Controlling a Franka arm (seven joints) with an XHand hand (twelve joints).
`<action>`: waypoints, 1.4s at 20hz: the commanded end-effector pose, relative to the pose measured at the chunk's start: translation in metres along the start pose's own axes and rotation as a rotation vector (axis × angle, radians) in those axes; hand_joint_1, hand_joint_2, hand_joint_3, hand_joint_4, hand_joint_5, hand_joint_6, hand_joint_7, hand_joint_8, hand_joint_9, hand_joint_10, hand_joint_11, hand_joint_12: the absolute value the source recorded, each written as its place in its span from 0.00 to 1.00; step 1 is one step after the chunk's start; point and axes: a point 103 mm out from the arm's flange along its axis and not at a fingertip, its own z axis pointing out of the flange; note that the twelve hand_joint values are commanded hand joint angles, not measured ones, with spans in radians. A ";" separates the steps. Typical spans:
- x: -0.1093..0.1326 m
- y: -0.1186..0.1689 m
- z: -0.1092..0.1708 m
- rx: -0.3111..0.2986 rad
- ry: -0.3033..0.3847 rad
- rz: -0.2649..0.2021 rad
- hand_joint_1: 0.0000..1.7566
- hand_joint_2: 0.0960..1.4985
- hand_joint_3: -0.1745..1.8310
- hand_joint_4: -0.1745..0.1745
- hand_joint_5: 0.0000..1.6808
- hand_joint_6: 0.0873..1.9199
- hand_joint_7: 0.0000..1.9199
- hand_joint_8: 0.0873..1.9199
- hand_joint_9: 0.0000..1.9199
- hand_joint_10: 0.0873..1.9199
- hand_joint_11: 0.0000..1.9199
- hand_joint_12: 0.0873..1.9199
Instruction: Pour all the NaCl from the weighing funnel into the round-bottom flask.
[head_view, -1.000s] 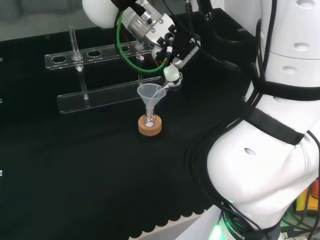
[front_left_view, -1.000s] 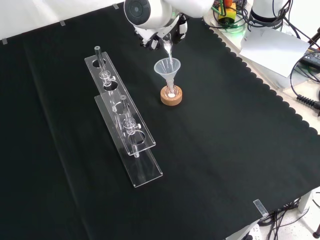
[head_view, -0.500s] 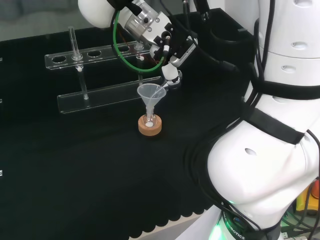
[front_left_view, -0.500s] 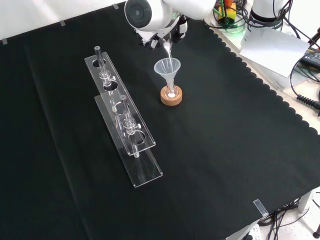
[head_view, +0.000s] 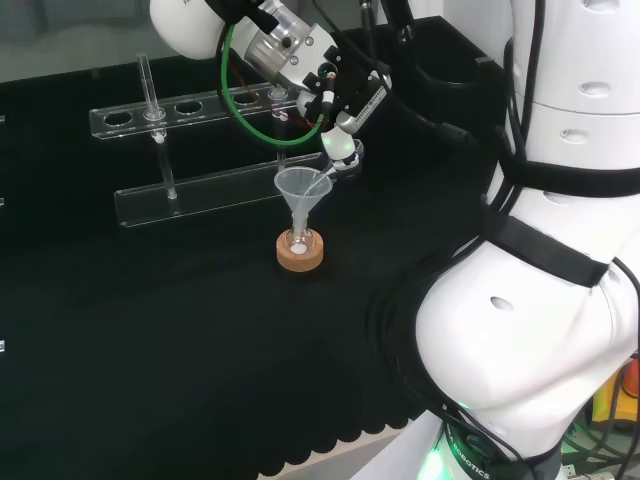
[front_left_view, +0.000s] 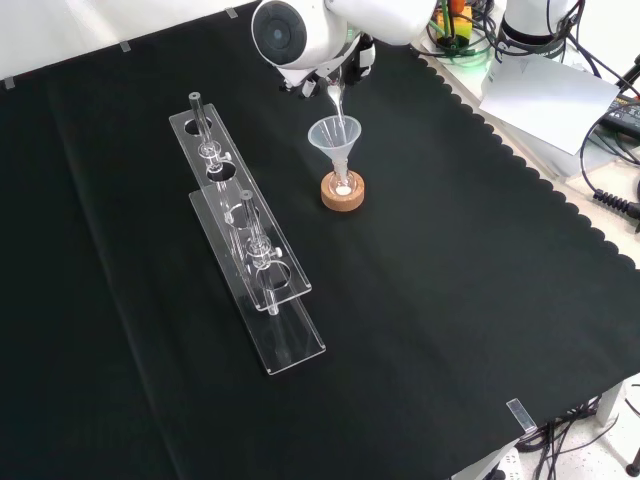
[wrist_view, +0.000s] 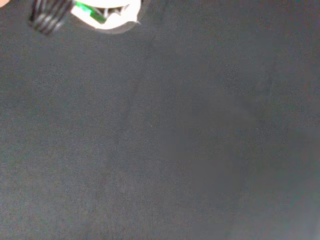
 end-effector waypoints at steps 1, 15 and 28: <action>-0.001 0.002 0.002 0.011 -0.004 0.002 0.62 0.42 0.44 1.00 0.67 0.47 0.20 0.29 0.35 0.25 0.18 0.67; 0.001 0.002 -0.001 0.021 -0.014 0.001 0.61 0.42 0.44 1.00 0.67 0.47 0.20 0.29 0.35 0.25 0.18 0.67; 0.004 0.001 -0.008 0.049 -0.017 0.002 0.61 0.42 0.44 1.00 0.67 0.47 0.20 0.29 0.35 0.25 0.18 0.67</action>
